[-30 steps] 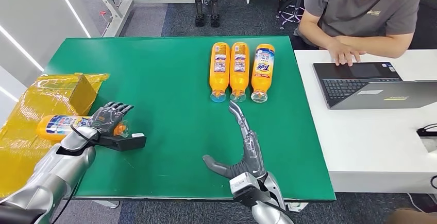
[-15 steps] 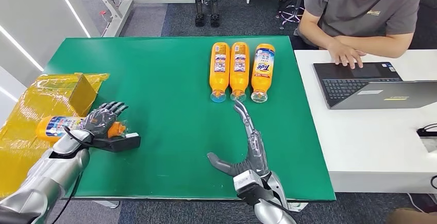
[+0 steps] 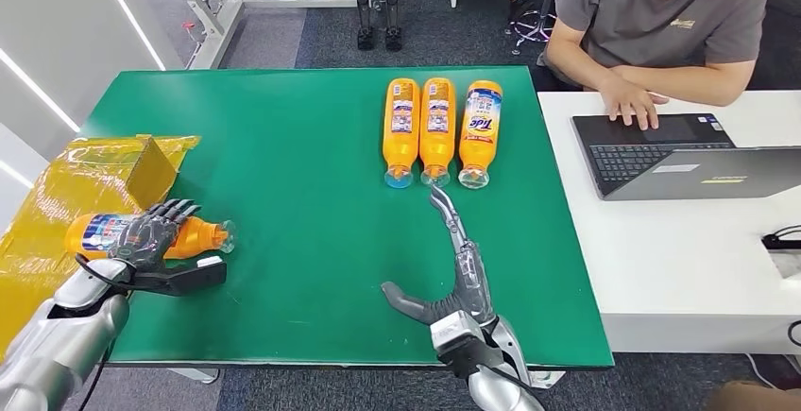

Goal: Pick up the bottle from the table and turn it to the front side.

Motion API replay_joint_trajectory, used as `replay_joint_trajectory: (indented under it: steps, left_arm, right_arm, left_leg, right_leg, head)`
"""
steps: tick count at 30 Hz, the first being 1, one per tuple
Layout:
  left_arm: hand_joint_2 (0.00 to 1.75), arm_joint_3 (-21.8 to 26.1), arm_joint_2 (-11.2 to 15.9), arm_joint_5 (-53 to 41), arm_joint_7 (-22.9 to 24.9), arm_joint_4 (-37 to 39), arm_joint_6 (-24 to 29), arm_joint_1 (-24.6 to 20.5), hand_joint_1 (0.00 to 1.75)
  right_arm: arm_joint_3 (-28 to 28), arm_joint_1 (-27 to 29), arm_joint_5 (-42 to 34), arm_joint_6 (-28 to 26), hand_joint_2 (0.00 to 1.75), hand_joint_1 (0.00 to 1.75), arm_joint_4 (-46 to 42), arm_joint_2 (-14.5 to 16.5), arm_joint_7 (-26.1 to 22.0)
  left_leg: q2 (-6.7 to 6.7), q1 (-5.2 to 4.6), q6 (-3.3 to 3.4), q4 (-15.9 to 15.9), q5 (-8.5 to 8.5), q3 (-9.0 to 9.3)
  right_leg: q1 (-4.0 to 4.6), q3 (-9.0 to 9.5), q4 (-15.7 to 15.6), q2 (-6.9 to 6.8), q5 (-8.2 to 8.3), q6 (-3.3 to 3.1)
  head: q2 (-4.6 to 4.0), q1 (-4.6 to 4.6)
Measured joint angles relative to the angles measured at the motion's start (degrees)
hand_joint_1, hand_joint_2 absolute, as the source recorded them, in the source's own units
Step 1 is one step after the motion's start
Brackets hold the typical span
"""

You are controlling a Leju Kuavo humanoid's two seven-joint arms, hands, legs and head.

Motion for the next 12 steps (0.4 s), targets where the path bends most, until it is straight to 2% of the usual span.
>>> replay_joint_trajectory:
  steps: [7, 12]
  left_arm:
    - [1.75, 4.1, 1.2, 0.4, -0.6, -13.9, 3.5, 10.0, 0.0]
    - [1.75, 6.1, 1.3, 0.4, -1.3, -21.8, 7.7, 13.5, 0.0]
  right_arm:
    - [0.0, 0.1, -0.1, 0.5, 1.75, 0.0, 0.0, 0.0, 1.1]
    - [0.0, 0.1, -0.2, 0.4, 1.75, 0.0, 0.2, 0.0, 1.2]
  left_leg:
    - [0.06, 0.0, 0.0, 0.0, 0.0, -0.03]
    - [-0.07, -0.01, 0.0, 0.0, 0.0, -0.1]
  right_leg:
    - [0.0, -0.07, 0.0, 0.06, 0.0, 0.0]
    - [0.0, -0.07, 0.0, -0.08, -0.01, 0.01]
  head:
    - [0.0, 0.01]
    - [0.0, 0.01]
